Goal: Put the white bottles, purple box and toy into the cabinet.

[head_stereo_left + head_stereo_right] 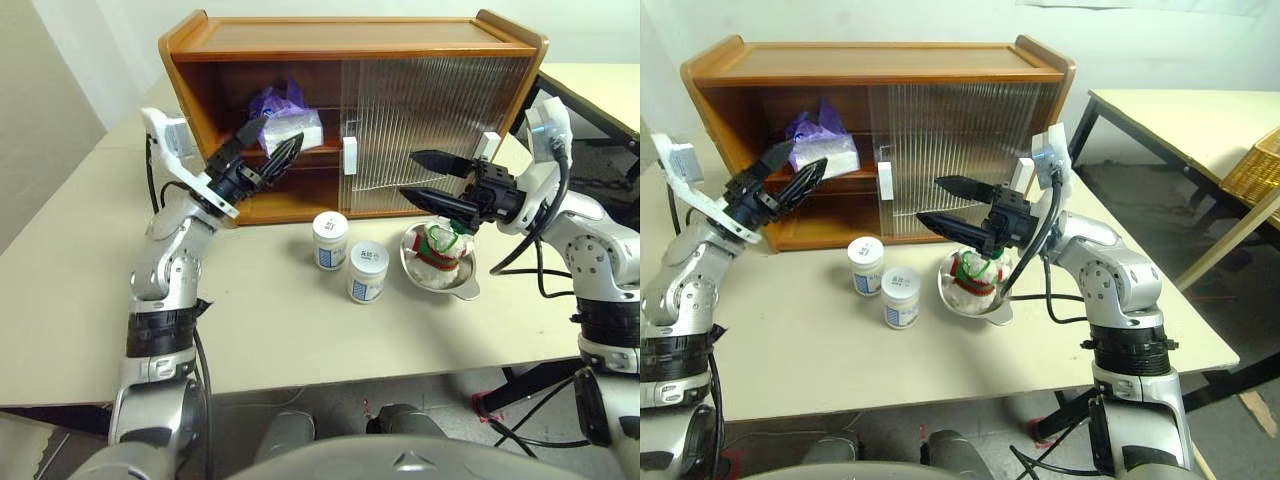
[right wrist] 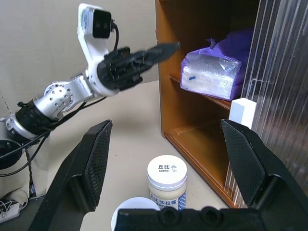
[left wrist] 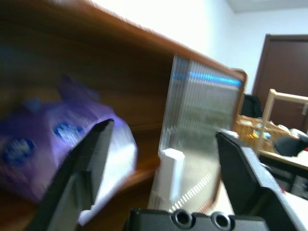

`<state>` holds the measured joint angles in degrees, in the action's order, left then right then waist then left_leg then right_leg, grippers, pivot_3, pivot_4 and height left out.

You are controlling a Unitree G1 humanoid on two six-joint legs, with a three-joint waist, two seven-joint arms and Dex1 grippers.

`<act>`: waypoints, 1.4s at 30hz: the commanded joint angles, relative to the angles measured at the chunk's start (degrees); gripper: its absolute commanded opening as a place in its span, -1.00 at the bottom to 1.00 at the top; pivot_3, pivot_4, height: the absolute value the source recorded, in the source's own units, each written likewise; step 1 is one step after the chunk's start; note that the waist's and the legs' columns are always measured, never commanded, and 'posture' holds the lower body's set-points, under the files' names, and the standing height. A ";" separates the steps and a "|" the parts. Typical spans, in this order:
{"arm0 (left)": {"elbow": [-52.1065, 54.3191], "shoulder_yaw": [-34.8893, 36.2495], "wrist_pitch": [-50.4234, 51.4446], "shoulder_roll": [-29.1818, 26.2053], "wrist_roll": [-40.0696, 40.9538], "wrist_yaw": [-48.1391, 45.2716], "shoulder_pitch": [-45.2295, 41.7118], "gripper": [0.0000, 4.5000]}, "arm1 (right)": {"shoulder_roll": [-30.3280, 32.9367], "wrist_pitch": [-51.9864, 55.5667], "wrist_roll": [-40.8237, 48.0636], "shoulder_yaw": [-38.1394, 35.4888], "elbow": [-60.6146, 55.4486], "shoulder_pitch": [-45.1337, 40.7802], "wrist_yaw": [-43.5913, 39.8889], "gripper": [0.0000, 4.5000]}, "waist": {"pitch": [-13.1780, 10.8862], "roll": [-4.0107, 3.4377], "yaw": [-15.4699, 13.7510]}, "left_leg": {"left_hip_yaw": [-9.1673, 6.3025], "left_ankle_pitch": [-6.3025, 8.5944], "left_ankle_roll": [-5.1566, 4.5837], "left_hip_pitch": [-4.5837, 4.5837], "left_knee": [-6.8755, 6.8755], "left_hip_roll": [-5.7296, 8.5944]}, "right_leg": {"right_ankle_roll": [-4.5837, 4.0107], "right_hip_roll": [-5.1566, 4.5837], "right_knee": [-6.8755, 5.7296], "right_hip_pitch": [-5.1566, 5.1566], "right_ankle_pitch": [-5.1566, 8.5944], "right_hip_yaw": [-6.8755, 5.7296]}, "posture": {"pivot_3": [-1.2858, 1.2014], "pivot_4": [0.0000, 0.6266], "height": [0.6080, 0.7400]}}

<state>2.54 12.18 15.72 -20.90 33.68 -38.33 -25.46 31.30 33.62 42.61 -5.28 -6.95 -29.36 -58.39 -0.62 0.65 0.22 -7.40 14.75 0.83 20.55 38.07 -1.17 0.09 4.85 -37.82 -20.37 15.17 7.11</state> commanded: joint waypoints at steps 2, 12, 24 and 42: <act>0.00 -1.43 1.48 -0.04 -1.12 0.95 -0.04 0.26 | 0.47 0.18 -0.25 0.24 -0.79 0.01 -0.24 1.00 | 0.00 0.00 0.03 | 0.00 -0.01 0.01 -0.09 0.01 -0.01 | -0.06 0.00 0.00 0.05 -0.06 0.02 | 0.01 -1.00 1.00; -8.93 -5.70 2.31 1.84 -7.28 5.06 -5.93 -0.99 | 0.56 0.26 -0.12 0.26 -0.84 -0.01 -0.22 1.00 | -0.01 0.01 0.01 | 0.00 -0.01 0.01 -0.15 0.00 -0.03 | -0.08 -0.02 0.00 0.13 -0.06 0.08 | 0.01 -1.00 1.00; -15.27 -5.71 1.99 1.73 -12.53 9.51 -8.90 -0.99 | 0.58 0.21 -0.11 0.03 -1.19 0.21 0.19 1.00 | -0.01 0.01 0.28 | 0.01 0.00 0.00 -0.16 -0.03 0.01 | -0.05 0.00 0.01 0.11 -0.04 0.06 | 0.00 -1.00 1.00; -22.50 -3.22 -2.61 3.99 -16.30 18.94 -12.64 -0.99 | 0.72 0.07 -0.18 -0.08 -1.05 0.27 0.04 1.00 | -0.02 0.02 0.26 | 0.01 0.00 0.00 -0.17 -0.03 0.04 | -0.04 0.00 0.01 0.12 -0.04 0.07 | 0.00 -1.00 1.00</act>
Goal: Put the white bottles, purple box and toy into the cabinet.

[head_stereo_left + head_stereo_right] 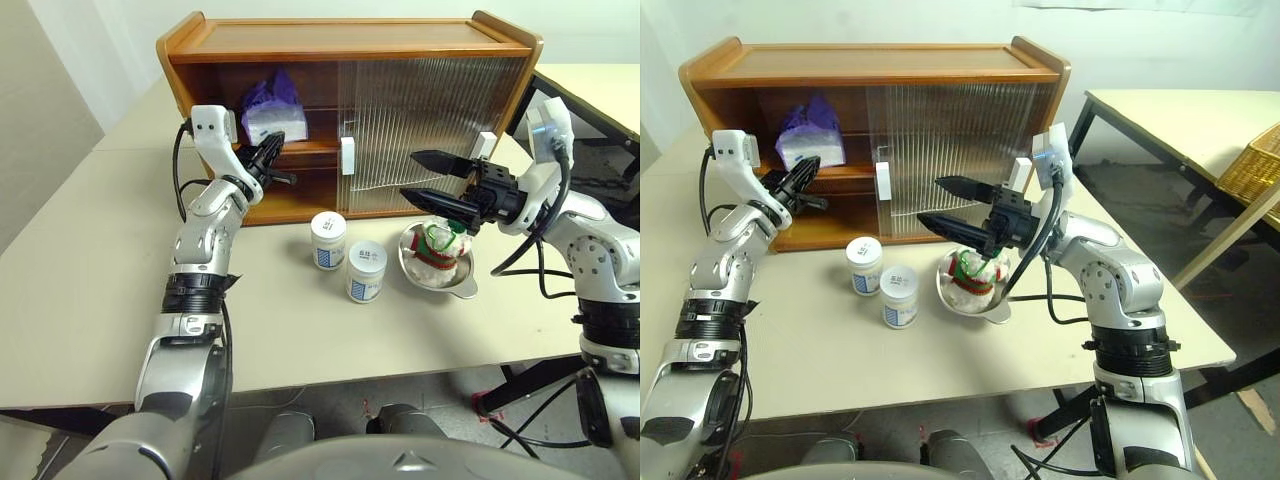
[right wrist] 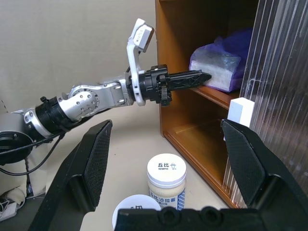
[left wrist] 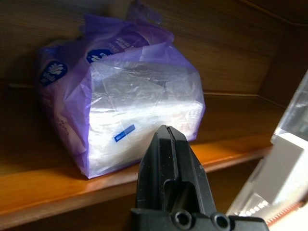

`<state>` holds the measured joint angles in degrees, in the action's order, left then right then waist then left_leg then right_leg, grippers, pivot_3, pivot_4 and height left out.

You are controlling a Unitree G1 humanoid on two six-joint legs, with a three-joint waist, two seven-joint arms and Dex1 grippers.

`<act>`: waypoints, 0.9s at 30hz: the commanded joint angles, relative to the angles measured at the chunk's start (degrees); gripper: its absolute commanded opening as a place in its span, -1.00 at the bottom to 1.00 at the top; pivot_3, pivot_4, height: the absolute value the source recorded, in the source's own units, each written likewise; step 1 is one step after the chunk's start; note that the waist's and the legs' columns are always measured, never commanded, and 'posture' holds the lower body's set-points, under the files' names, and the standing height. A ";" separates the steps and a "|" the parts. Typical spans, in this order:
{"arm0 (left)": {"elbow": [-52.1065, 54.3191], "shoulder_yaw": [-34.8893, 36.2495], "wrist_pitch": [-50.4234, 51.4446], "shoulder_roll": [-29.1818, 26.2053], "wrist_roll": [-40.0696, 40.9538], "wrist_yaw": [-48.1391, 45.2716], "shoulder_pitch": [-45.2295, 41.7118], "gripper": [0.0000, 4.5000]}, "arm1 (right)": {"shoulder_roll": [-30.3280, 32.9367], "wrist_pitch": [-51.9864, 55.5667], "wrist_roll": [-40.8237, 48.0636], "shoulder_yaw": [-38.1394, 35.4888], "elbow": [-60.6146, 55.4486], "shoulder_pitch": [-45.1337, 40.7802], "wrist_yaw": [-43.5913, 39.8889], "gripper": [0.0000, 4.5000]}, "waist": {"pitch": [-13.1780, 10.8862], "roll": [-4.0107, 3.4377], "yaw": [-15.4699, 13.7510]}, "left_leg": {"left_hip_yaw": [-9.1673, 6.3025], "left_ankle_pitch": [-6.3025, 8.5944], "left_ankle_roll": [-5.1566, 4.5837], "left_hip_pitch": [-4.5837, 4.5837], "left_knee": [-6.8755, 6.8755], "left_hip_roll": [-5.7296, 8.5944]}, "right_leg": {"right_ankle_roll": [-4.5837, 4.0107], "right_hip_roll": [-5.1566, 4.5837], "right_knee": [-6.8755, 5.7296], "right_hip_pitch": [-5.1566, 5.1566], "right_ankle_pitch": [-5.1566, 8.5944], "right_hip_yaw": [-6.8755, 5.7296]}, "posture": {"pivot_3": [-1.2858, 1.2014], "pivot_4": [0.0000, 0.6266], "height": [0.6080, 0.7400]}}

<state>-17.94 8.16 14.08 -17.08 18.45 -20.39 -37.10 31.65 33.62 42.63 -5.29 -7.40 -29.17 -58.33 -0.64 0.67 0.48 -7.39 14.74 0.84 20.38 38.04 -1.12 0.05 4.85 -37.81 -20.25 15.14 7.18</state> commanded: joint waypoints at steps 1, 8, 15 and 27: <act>-2.59 0.83 -1.14 0.19 -1.40 1.45 -1.31 -0.99 | 0.34 0.04 -0.24 -0.05 -0.51 0.00 0.00 1.00 | 0.00 0.00 0.01 | 0.00 0.00 0.00 0.00 0.00 0.00 | 0.00 0.00 0.00 0.00 0.00 0.00 | 0.00 -1.00 1.00; -3.07 0.37 -2.23 0.50 -1.70 1.52 -1.85 -0.99 | 0.29 -0.08 -0.35 -0.06 -0.51 -0.06 0.15 1.00 | 0.00 0.01 0.01 | 0.00 0.00 0.00 0.00 0.00 0.03 | 0.00 0.00 0.00 0.00 0.00 0.00 | 0.00 -1.00 1.00; 4.32 0.04 -1.96 0.69 3.25 -6.66 1.15 -0.99 | 0.20 0.03 -0.24 -0.01 -0.82 0.14 0.32 1.00 | -0.01 0.02 0.01 | 0.00 0.00 0.00 0.02 0.00 0.07 | 0.02 -0.01 0.01 0.00 0.02 0.00 | 0.00 -1.00 1.00; 18.49 0.20 1.08 -6.16 12.22 -22.91 14.44 0.05 | 0.16 0.12 -0.30 0.38 -0.41 -0.21 -0.17 1.00 | -0.01 0.02 0.25 | -0.02 0.01 0.00 -0.02 -0.06 0.07 | 0.00 0.00 0.00 0.00 0.04 -0.02 | 0.01 -1.00 1.00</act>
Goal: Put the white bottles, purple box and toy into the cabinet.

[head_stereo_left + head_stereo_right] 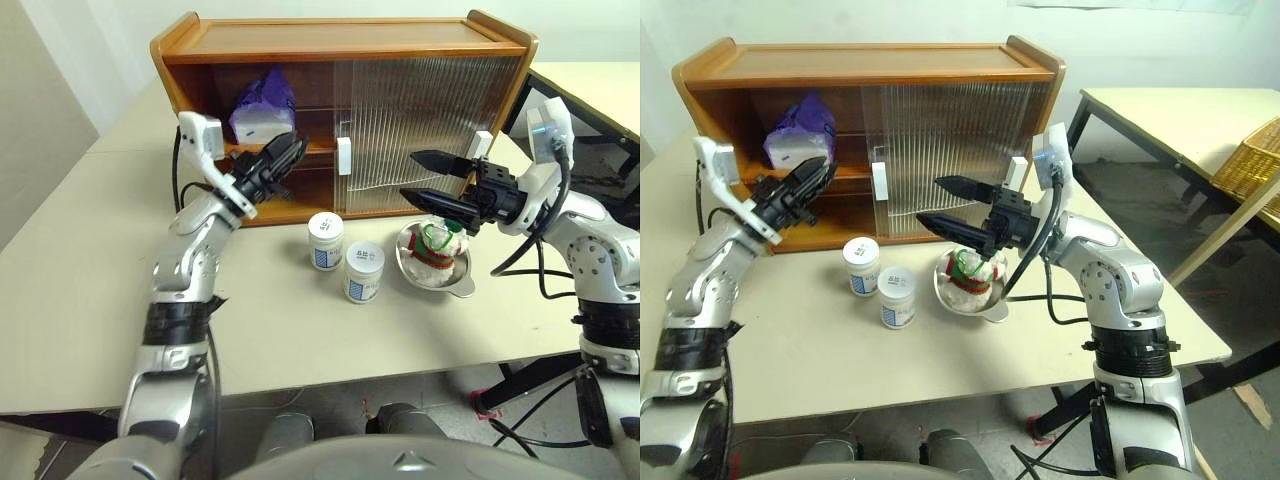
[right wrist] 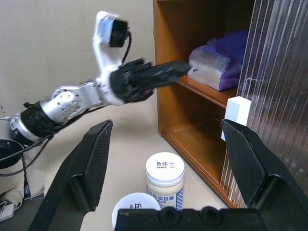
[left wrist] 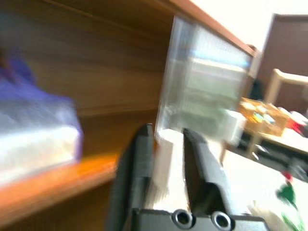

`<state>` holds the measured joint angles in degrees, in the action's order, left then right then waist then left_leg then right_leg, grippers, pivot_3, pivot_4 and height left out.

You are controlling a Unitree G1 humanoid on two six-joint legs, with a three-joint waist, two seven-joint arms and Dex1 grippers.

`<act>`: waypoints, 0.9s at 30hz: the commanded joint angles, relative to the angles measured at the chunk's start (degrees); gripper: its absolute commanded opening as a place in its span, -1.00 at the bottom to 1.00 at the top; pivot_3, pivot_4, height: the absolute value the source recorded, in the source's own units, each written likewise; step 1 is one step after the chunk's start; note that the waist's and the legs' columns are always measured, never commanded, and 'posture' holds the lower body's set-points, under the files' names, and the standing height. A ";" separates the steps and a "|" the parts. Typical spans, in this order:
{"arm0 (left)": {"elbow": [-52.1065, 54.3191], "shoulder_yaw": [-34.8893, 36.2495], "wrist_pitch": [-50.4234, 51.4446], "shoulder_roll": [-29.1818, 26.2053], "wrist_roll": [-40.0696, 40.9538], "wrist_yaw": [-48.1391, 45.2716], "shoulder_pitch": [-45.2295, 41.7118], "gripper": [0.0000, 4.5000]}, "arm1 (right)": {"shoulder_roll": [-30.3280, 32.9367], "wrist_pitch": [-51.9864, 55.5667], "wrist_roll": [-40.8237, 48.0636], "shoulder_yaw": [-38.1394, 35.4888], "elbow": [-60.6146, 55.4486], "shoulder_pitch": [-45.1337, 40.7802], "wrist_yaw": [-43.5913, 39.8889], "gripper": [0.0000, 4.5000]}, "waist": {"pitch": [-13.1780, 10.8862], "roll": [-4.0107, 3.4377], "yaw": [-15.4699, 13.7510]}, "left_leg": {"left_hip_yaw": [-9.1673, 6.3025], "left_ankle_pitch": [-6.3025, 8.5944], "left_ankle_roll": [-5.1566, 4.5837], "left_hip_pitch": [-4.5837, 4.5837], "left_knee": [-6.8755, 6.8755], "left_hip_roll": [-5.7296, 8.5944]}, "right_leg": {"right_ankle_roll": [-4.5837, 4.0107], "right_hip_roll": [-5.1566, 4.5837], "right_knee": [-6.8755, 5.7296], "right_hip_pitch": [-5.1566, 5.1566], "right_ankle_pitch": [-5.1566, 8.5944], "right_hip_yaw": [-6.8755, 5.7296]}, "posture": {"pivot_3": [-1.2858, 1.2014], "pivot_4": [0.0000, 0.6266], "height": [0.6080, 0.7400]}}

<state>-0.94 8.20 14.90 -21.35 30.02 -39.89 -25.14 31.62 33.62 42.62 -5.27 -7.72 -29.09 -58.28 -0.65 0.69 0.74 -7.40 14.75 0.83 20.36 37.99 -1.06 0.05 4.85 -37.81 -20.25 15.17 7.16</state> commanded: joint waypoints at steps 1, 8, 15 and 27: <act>1.56 0.13 -0.10 -2.56 0.48 -4.09 3.22 0.19 | 0.19 0.12 -0.31 0.38 -0.05 -0.32 -0.27 1.00 | 0.00 0.00 0.00 | -0.02 0.00 0.00 0.00 0.00 -0.01 | -0.01 0.00 0.00 0.00 0.00 0.00 | 0.01 -1.00 1.00; -0.23 1.02 -4.08 -7.36 0.40 -11.59 10.06 0.99 | 0.29 0.08 -0.44 0.57 0.44 -0.70 -0.86 1.00 | 0.00 -0.01 -0.14 | -0.07 0.03 0.07 0.06 0.00 -0.12 | -0.13 -0.06 0.00 -0.12 0.00 0.12 | 0.02 -1.00 1.00; -4.95 -0.94 -6.89 -9.11 -1.27 -18.53 15.38 0.99 | 0.42 0.45 -0.30 0.56 0.52 -1.46 -0.89 1.00 | 0.04 -0.07 -0.37 | -0.34 0.04 0.10 0.65 -0.10 -0.40 | -0.49 -0.10 -0.01 -0.72 -0.05 0.17 | 0.02 -1.00 1.00; -15.23 -4.62 -15.46 -6.00 -7.03 -21.92 13.29 0.99 | 0.98 1.42 -0.03 0.21 -0.57 -1.24 -0.28 1.00 | 0.06 -0.10 -0.22 | -0.37 0.04 0.09 0.62 -0.13 -0.49 | -0.54 0.05 -0.05 -0.71 -0.06 0.15 | 0.00 -1.00 1.00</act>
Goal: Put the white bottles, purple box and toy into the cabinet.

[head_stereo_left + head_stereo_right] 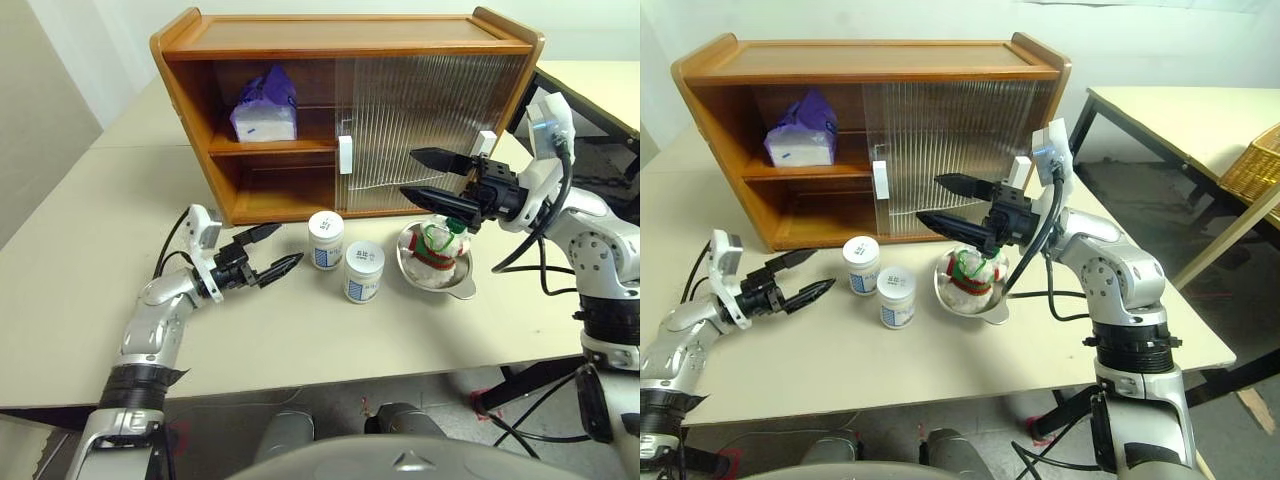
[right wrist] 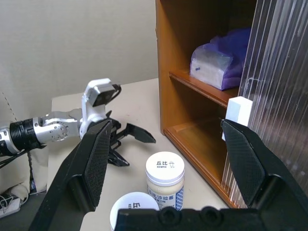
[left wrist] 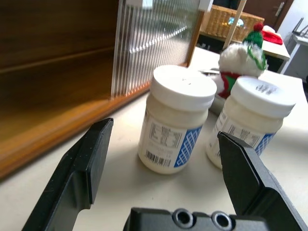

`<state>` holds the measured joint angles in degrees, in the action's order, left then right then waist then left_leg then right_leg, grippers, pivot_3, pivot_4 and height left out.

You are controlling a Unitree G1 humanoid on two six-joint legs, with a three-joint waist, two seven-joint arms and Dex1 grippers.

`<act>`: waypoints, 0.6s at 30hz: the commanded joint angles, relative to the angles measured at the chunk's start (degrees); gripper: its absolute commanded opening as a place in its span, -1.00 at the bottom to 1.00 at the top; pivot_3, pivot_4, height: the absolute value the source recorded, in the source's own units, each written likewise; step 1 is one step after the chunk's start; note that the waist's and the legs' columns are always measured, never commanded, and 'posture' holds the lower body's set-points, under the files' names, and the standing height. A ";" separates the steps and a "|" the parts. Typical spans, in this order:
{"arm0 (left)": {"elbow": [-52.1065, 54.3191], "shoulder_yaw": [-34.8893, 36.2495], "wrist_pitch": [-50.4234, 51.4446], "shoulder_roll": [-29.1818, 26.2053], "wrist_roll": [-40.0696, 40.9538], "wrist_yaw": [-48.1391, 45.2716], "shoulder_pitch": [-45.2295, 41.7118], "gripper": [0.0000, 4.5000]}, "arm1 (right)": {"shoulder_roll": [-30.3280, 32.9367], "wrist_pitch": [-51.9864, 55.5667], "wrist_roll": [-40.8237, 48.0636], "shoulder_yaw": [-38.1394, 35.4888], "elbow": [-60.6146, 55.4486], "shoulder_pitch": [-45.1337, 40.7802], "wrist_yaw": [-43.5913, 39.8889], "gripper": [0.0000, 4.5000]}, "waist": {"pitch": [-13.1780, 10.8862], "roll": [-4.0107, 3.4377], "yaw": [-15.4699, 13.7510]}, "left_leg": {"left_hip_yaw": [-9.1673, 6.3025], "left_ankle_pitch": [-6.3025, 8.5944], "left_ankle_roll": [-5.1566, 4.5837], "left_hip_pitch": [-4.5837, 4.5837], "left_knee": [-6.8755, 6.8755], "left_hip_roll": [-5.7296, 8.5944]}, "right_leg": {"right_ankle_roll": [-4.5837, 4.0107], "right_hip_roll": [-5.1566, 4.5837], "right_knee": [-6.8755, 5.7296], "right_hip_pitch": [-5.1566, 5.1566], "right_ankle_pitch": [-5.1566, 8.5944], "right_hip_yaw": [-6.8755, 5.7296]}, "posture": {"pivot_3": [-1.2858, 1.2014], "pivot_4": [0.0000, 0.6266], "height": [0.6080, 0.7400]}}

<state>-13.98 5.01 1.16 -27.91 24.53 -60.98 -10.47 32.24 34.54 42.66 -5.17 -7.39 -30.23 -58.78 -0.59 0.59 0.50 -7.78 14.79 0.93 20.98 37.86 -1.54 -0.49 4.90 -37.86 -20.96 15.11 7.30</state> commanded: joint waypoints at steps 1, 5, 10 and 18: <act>-2.91 -1.70 -1.96 0.96 -1.81 -0.90 -1.86 0.99 | 0.38 0.55 -0.05 0.07 -0.97 -0.06 0.31 1.00 | 0.00 0.00 0.01 | 0.00 0.00 0.00 0.00 0.00 0.00 | 0.00 0.00 0.00 0.00 0.00 0.00 | 0.00 -1.00 1.00; -5.83 -2.60 -3.08 2.26 -2.63 -0.85 -3.91 0.99 | 0.46 0.78 0.14 -0.14 -1.41 0.15 0.64 1.00 | 0.00 0.00 0.16 | 0.01 0.00 0.00 -0.01 0.01 0.01 | 0.06 0.03 0.00 0.02 -0.01 0.00 | 0.00 -1.00 1.00; -9.34 -3.47 -4.57 3.90 -3.96 -1.40 -6.58 0.99 | 0.63 1.29 0.51 -0.46 -2.08 0.54 1.19 1.00 | 0.00 0.00 0.47 | 0.02 -0.01 -0.01 -0.01 0.02 0.02 | 0.15 0.11 0.00 0.06 -0.01 0.00 | -0.01 -1.00 1.00; -12.80 -4.65 -6.29 5.41 -5.49 -2.04 -8.47 0.99 | 0.86 0.90 0.25 -0.69 -2.70 2.92 1.41 1.00 | 0.00 0.00 1.00 | 0.05 -0.01 -0.02 -0.03 0.08 0.09 | 0.30 0.08 0.01 0.13 0.00 0.02 | -0.02 -1.00 1.00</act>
<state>-25.93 1.09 -4.22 -22.63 20.12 -62.55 -18.14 32.71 35.35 42.84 -5.46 -9.03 -27.73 -57.56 -0.59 0.59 1.50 -7.72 14.78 0.91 20.94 37.94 -1.46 -0.18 4.98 -37.85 -20.83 15.11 7.32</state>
